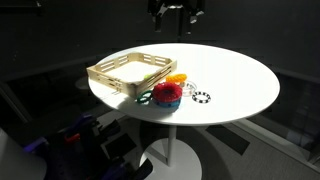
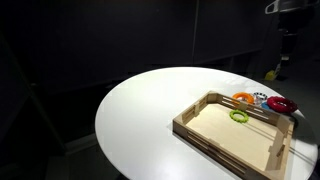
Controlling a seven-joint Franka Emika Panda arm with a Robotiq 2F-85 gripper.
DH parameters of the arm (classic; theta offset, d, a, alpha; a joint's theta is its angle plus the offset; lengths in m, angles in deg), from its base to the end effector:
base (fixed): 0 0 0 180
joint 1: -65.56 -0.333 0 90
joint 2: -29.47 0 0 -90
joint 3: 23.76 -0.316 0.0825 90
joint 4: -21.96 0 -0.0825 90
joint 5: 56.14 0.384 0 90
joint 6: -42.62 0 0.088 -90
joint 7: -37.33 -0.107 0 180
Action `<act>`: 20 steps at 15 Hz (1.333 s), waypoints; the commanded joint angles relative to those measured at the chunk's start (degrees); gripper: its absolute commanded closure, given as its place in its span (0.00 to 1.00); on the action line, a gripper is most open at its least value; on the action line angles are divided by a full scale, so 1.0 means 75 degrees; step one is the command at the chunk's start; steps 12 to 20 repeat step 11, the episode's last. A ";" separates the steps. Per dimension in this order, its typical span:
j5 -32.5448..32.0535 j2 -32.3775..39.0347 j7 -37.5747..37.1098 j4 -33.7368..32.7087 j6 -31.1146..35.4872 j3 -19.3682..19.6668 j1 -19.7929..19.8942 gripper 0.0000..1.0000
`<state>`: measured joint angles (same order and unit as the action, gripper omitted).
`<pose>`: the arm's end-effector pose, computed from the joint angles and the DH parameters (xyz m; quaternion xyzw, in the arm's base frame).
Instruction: Put the orange ring on the table
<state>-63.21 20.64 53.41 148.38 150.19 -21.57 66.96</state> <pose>0.4783 -0.0397 0.4329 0.9859 0.1322 -0.0951 0.0384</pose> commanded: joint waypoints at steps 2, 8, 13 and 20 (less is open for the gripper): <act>0.0402 -0.0558 -0.0556 -0.0174 -0.0599 0.0108 0.0050 0.00; 0.0604 -0.0797 -0.0882 -0.0095 -0.0406 0.0180 0.0021 0.00; 0.0614 -0.0812 -0.0907 -0.0074 -0.0405 0.0178 0.0019 0.00; 0.0614 -0.0812 -0.0907 -0.0074 -0.0405 0.0178 0.0019 0.00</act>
